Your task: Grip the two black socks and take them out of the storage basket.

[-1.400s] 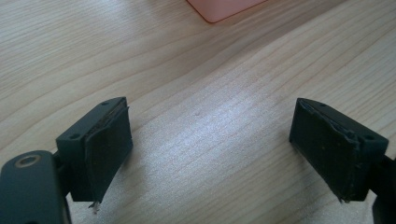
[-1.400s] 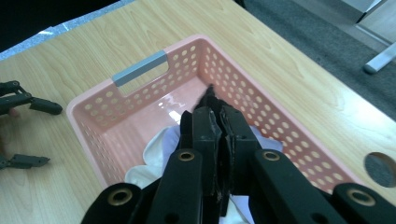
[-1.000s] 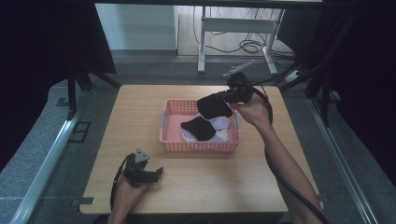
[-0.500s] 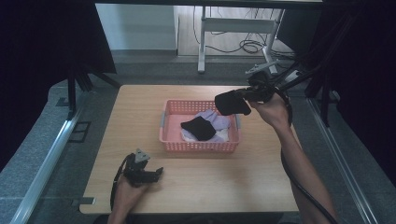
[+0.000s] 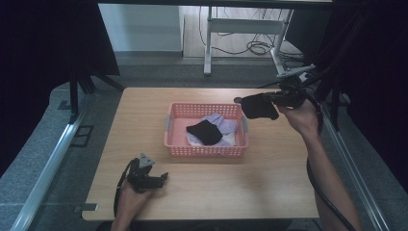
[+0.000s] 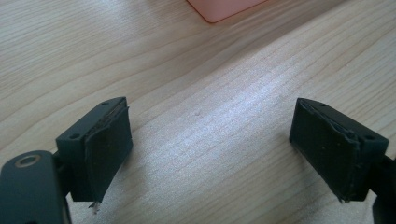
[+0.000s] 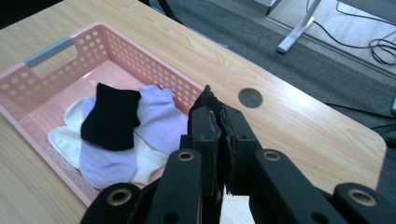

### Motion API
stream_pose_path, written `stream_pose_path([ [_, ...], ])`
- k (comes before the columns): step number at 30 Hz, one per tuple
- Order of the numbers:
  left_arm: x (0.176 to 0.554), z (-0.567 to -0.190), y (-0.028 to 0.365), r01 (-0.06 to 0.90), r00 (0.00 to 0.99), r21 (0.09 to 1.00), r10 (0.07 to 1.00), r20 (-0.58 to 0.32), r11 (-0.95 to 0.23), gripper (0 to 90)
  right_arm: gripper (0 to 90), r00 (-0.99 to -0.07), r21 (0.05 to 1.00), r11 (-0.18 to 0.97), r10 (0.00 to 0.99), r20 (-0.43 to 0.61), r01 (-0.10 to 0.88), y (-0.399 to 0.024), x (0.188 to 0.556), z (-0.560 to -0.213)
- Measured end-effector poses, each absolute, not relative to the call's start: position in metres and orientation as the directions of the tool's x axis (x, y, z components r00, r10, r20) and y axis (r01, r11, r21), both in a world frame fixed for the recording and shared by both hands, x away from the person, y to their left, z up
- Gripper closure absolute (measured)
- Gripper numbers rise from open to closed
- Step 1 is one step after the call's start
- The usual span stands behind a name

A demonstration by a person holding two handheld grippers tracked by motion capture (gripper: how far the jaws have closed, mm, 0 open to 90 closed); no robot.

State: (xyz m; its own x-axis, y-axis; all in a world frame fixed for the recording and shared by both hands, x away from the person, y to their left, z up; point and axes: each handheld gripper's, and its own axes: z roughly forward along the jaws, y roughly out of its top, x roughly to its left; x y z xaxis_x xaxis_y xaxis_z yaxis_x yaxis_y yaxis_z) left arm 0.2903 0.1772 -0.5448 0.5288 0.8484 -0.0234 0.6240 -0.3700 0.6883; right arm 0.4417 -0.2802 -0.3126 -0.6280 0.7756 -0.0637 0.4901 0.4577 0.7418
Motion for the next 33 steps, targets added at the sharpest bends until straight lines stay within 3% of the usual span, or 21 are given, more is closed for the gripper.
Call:
stream_pose_path([
  [18, 0.290, -0.545, 0.178, 0.623, 0.531, 0.687, 0.847, -0.022, -0.374, 12.9, 84.1, -0.536, 0.729, 0.404, 0.842, -0.061, 0.553, -0.338, 0.429, -0.345],
  [33, 0.290, -0.545, 0.177, 0.628, 0.526, 0.688, 0.850, -0.029, -0.365, 12.9, 83.8, -0.529, 0.688, 0.414, 0.847, -0.052, 0.596, -0.342, 0.425, -0.397],
])
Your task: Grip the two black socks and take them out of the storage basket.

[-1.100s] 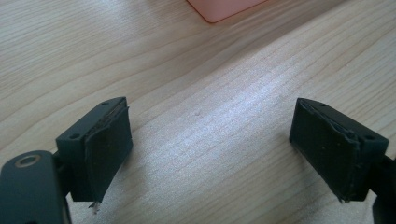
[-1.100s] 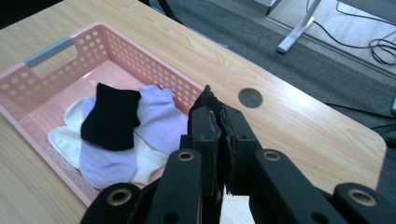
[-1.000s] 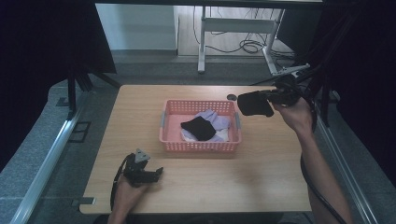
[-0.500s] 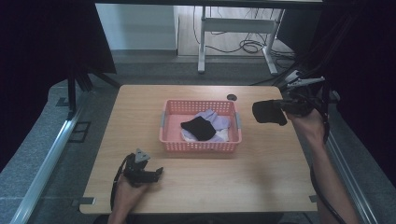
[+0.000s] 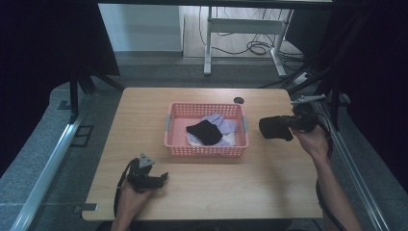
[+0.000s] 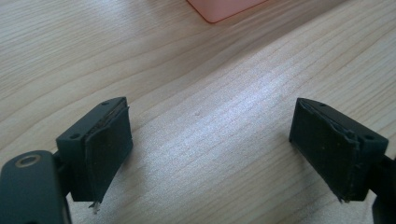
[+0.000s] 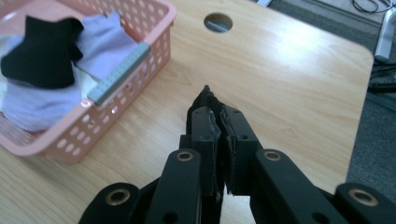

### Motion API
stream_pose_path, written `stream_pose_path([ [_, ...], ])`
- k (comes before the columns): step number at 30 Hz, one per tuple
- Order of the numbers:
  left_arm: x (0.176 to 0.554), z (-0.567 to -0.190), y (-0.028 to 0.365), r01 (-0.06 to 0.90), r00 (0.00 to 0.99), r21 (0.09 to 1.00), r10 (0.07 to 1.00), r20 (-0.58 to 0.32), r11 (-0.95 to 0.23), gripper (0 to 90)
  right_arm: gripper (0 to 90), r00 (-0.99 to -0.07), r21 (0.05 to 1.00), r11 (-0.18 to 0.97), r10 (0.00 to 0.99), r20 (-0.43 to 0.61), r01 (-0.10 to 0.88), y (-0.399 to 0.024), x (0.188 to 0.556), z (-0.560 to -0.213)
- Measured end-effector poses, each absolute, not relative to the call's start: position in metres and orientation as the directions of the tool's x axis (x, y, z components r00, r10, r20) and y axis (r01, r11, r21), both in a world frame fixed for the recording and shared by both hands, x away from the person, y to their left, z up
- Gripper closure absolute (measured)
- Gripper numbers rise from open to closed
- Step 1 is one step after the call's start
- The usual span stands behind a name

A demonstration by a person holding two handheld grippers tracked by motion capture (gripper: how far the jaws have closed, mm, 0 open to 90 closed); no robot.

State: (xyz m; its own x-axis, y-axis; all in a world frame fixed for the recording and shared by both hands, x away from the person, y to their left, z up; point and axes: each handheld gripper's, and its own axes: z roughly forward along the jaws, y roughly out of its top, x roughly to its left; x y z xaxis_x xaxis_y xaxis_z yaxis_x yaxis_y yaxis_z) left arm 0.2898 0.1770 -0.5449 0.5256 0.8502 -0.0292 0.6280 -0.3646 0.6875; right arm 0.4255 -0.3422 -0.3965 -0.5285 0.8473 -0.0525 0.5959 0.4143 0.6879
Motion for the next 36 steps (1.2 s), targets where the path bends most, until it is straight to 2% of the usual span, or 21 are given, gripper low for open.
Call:
stream_pose_path([
  [26, 0.290, -0.545, 0.177, 0.625, 0.529, 0.688, 0.848, -0.025, -0.370, 13.0, 82.4, -0.509, 0.620, 0.391, 0.861, 0.016, 0.680, -0.345, 0.419, -0.487],
  [28, 0.290, -0.545, 0.177, 0.625, 0.529, 0.688, 0.848, -0.025, -0.369, 13.0, 74.4, -0.498, 0.611, 0.371, 0.866, 0.043, 0.699, -0.347, 0.419, -0.491],
  [29, 0.290, -0.545, 0.177, 0.625, 0.529, 0.688, 0.848, -0.025, -0.369, 13.0, 74.4, -0.498, 0.611, 0.371, 0.866, 0.043, 0.699, -0.347, 0.419, -0.491],
  [31, 0.290, -0.545, 0.177, 0.624, 0.529, 0.688, 0.848, -0.025, -0.370, 13.0, 61.8, -0.494, 0.609, 0.362, 0.868, 0.056, 0.705, -0.346, 0.420, -0.484],
  [32, 0.290, -0.545, 0.177, 0.624, 0.529, 0.688, 0.848, -0.025, -0.370, 13.0, 61.8, -0.494, 0.609, 0.362, 0.868, 0.056, 0.705, -0.346, 0.420, -0.484],
  [36, 0.290, -0.545, 0.177, 0.625, 0.529, 0.688, 0.849, -0.026, -0.368, 13.0, 51.7, -0.493, 0.639, 0.346, 0.868, 0.060, 0.687, -0.349, 0.420, -0.470],
])
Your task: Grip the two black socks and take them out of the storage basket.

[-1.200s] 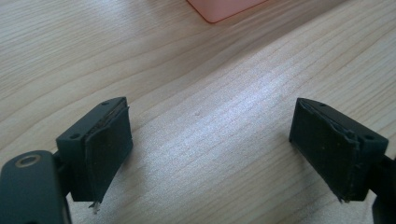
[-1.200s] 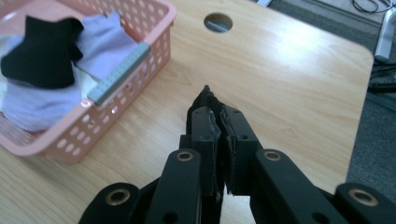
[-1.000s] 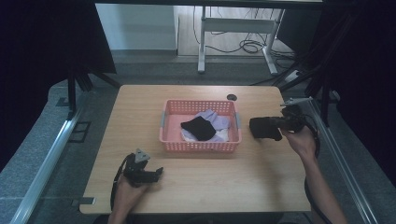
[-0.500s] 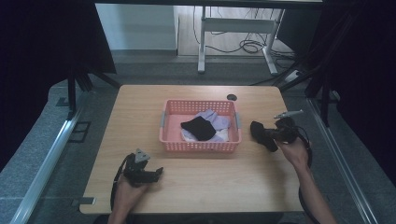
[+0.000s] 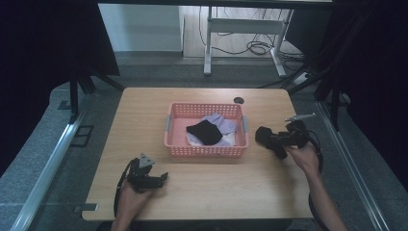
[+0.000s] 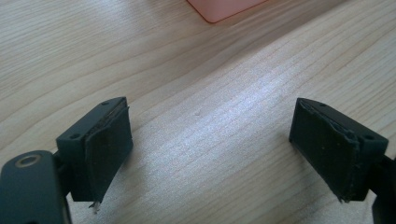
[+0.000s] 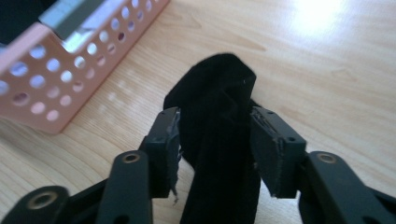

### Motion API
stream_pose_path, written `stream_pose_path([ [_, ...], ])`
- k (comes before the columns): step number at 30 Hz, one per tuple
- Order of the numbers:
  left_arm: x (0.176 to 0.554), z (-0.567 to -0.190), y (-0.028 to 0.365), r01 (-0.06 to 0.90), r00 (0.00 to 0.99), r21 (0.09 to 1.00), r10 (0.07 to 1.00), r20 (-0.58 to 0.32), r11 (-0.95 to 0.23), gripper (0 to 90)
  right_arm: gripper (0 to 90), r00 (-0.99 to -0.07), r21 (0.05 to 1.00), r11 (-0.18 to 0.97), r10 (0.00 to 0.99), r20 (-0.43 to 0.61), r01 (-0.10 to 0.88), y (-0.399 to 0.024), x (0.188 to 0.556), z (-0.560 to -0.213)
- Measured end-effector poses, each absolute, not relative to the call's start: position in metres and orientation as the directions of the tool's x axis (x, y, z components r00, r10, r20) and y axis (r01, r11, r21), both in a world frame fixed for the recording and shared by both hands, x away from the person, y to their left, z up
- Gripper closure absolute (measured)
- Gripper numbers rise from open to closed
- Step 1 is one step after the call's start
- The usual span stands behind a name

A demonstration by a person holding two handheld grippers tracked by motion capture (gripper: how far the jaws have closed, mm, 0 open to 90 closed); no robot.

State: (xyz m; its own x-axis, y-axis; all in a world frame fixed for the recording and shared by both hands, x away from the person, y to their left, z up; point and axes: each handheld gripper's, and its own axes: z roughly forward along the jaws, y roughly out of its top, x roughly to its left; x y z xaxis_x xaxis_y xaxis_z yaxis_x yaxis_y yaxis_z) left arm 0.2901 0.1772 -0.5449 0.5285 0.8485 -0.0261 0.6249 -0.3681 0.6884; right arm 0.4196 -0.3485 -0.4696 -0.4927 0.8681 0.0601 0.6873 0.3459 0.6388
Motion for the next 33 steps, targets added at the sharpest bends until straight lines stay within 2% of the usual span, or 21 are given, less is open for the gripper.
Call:
stream_pose_path([
  [19, 0.290, -0.545, 0.177, 0.629, 0.526, 0.686, 0.850, -0.029, -0.366, 13.0, 47.7, -0.588, 0.694, 0.407, 0.808, 0.031, 0.595, -0.310, 0.422, -0.420],
  [26, 0.290, -0.545, 0.177, 0.627, 0.529, 0.686, 0.848, -0.026, -0.370, 13.0, 47.7, -0.647, 0.705, 0.444, 0.762, 0.027, 0.552, -0.274, 0.434, -0.407],
  [33, 0.290, -0.545, 0.177, 0.625, 0.530, 0.688, 0.848, -0.025, -0.370, 13.0, 47.9, -0.706, 0.687, 0.500, 0.708, 0.026, 0.527, -0.230, 0.449, -0.414],
])
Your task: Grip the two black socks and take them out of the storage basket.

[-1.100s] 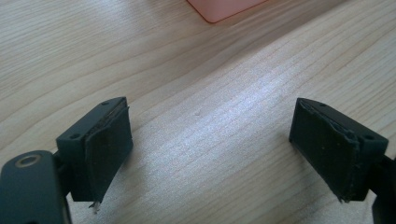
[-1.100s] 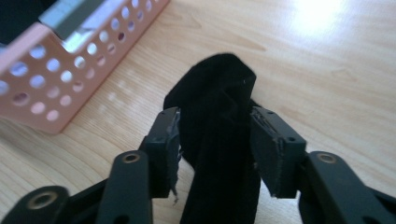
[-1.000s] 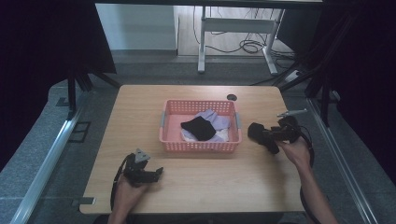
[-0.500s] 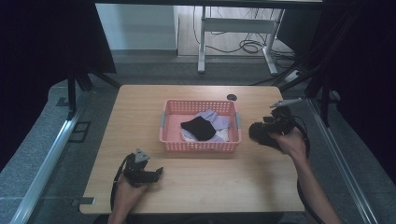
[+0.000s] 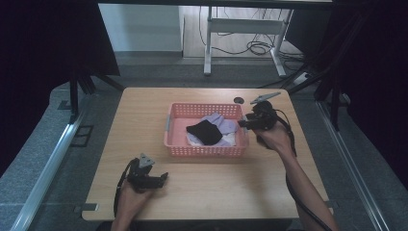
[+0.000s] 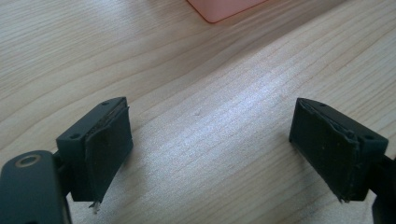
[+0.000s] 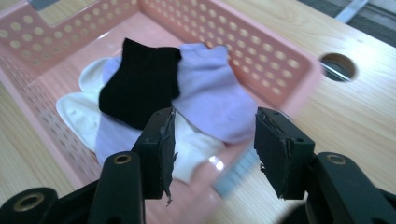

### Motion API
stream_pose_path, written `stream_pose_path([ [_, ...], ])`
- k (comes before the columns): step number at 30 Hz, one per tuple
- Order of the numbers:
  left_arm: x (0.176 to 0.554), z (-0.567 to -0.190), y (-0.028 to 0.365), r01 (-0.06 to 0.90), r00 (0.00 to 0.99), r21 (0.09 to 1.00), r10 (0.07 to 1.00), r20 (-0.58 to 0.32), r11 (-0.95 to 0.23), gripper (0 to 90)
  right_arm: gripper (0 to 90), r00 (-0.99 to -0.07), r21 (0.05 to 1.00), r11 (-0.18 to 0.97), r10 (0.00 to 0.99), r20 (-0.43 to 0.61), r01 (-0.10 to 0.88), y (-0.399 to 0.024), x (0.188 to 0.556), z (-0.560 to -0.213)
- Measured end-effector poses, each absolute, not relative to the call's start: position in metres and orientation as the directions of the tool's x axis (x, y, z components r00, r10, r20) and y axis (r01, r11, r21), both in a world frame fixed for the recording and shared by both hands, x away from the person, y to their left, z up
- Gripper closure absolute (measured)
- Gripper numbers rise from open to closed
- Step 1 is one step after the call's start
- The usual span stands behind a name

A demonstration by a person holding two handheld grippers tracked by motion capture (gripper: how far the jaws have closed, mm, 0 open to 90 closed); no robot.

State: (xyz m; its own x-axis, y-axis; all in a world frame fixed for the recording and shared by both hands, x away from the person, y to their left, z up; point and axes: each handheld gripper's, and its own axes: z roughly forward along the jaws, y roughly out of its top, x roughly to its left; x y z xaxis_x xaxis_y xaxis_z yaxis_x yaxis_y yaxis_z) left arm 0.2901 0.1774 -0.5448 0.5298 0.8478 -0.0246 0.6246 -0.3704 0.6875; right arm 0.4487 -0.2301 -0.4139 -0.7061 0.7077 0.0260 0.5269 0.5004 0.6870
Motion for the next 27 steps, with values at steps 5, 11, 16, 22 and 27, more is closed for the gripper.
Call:
stream_pose_path([
  [5, 0.290, -0.545, 0.177, 0.625, 0.530, 0.688, 0.848, -0.025, -0.370, 13.0, 48.3, -0.732, 0.674, 0.527, 0.680, 0.031, 0.518, -0.203, 0.459, -0.422],
  [11, 0.290, -0.545, 0.177, 0.624, 0.530, 0.688, 0.848, -0.025, -0.370, 12.9, 48.2, -0.763, 0.661, 0.557, 0.646, 0.035, 0.502, -0.176, 0.467, -0.431],
  [16, 0.290, -0.545, 0.177, 0.624, 0.530, 0.688, 0.847, -0.024, -0.371, 13.0, 45.8, -0.782, 0.615, 0.605, 0.622, 0.032, 0.507, -0.147, 0.477, -0.448],
  [22, 0.290, -0.545, 0.177, 0.625, 0.529, 0.688, 0.848, -0.026, -0.369, 12.9, 44.7, -0.783, 0.577, 0.626, 0.621, 0.040, 0.526, -0.132, 0.490, -0.467],
  [27, 0.290, -0.545, 0.177, 0.625, 0.530, 0.687, 0.848, -0.025, -0.370, 12.9, 44.7, -0.783, 0.550, 0.644, 0.621, 0.031, 0.532, -0.125, 0.496, -0.477],
])
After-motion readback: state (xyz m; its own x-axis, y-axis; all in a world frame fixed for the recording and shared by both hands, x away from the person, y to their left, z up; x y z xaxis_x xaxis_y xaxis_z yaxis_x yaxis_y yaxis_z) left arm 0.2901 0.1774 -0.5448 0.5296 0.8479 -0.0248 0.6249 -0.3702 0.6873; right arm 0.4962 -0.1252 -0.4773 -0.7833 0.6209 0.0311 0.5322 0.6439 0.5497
